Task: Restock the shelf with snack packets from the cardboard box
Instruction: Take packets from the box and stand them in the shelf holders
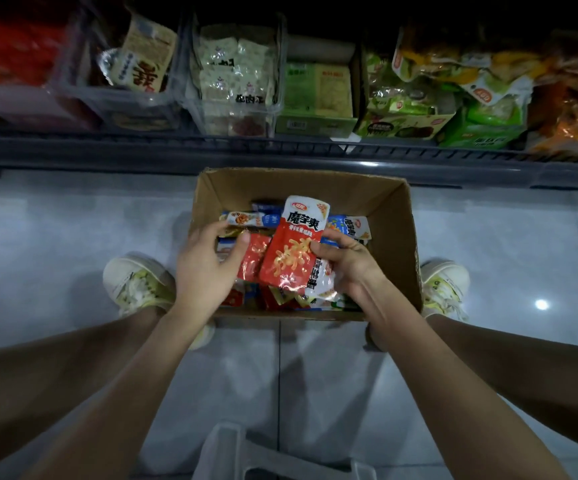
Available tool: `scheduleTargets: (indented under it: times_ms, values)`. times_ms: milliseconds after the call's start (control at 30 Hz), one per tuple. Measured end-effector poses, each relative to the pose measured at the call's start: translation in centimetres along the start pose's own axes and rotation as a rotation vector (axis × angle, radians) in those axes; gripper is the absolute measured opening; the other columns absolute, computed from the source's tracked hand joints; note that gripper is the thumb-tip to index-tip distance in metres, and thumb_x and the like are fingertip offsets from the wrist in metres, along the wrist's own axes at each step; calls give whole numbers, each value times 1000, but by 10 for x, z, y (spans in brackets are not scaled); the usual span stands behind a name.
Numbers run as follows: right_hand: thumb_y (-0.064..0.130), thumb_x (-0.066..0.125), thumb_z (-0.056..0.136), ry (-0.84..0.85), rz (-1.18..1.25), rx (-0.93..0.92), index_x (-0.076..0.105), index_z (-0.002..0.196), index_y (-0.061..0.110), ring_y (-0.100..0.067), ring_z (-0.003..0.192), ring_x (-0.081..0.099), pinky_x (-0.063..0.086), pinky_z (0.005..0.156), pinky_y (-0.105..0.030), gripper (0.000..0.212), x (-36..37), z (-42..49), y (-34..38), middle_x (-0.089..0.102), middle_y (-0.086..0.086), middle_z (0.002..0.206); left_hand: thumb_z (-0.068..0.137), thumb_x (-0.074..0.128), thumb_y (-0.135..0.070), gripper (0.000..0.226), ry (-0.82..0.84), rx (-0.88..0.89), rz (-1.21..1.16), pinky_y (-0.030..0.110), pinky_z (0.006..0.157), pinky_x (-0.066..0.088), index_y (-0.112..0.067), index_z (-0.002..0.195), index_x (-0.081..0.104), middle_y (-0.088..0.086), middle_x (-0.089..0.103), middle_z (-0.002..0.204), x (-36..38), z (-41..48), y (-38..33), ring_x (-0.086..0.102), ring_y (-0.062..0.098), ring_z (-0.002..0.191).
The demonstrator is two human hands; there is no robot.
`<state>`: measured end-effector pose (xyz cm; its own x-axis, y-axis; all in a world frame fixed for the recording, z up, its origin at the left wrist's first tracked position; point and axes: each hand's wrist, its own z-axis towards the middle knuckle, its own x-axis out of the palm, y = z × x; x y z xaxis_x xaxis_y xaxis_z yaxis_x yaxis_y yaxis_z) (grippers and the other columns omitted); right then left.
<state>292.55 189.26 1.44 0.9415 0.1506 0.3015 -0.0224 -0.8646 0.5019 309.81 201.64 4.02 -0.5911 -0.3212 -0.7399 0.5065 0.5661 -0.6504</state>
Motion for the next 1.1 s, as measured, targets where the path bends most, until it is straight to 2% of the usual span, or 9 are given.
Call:
scheduleTargets:
  times_ms: [100, 167, 233, 367, 467, 633, 833, 967, 1100]
  values:
    - [1, 73, 62, 218, -212, 16, 65, 103, 10, -24, 76, 71, 60, 63, -36, 43, 8, -27, 15, 72, -13, 92, 70, 65, -59, 47, 325, -238, -406, 27, 84, 49, -28, 106, 64, -8, 68, 98, -20, 6, -29, 65, 11, 92]
    - [2, 73, 60, 302, -304, -2, 66, 99, 12, -23, 75, 71, 59, 62, -34, 41, 15, -38, 21, 73, -11, 87, 62, 75, -47, 54, 612, -276, -561, 34, 88, 52, -27, 110, 63, -2, 73, 99, -29, 8, -38, 70, 19, 92]
    - [-1, 73, 65, 304, -301, -47, 66, 98, 11, -24, 74, 71, 58, 60, -33, 36, 22, -44, 23, 73, -11, 85, 60, 80, -31, 64, 735, -239, -607, 35, 86, 53, -24, 120, 58, 0, 72, 106, -33, 5, -42, 70, 17, 95]
    - [8, 71, 80, 202, -280, -136, 64, 109, 12, -21, 73, 69, 58, 62, -32, 29, 19, -50, 21, 71, -10, 89, 57, 79, -23, 60, 505, -229, -704, 33, 82, 54, -22, 113, 57, 0, 71, 104, -31, -8, -40, 69, 16, 94]
    - [13, 72, 76, 228, -256, -82, 61, 112, 4, -21, 75, 69, 60, 65, -32, 39, 5, -54, 12, 71, -12, 93, 58, 79, -20, 62, 407, -247, -770, 38, 86, 53, -19, 115, 55, 3, 70, 108, -37, -11, -33, 67, 20, 99]
    - [0, 65, 84, 198, -260, -172, 62, 94, 2, -13, 52, 61, 49, 48, -19, 11, -1, -59, -1, 64, -10, 67, 68, 77, 2, 54, 655, -186, -533, 39, 91, 51, -23, 113, 58, 0, 72, 104, -49, -14, -22, 68, 16, 98]
    - [1, 64, 85, 274, -306, -121, 66, 103, 3, -13, 56, 64, 55, 54, -20, 18, 7, -53, -17, 70, -9, 72, 71, 75, 4, 55, 790, -243, -461, 26, 77, 55, -24, 115, 56, -1, 72, 102, -45, -29, -6, 69, 12, 93]
    - [-1, 62, 88, 259, -239, -78, 67, 102, 8, -20, 72, 69, 59, 61, -27, 18, 1, -42, -34, 72, -13, 89, 74, 74, 4, 47, 559, -329, -507, 34, 76, 54, -22, 110, 59, -1, 74, 97, -46, -32, 14, 70, 21, 91]
    - [-7, 59, 88, 26, -306, -141, 66, 97, 10, -21, 76, 66, 56, 64, -29, 20, -15, -18, -47, 69, -13, 91, 74, 74, 1, 50, 245, -402, -532, 44, 81, 55, -23, 114, 56, 3, 70, 105, -60, -15, 37, 68, 25, 93]
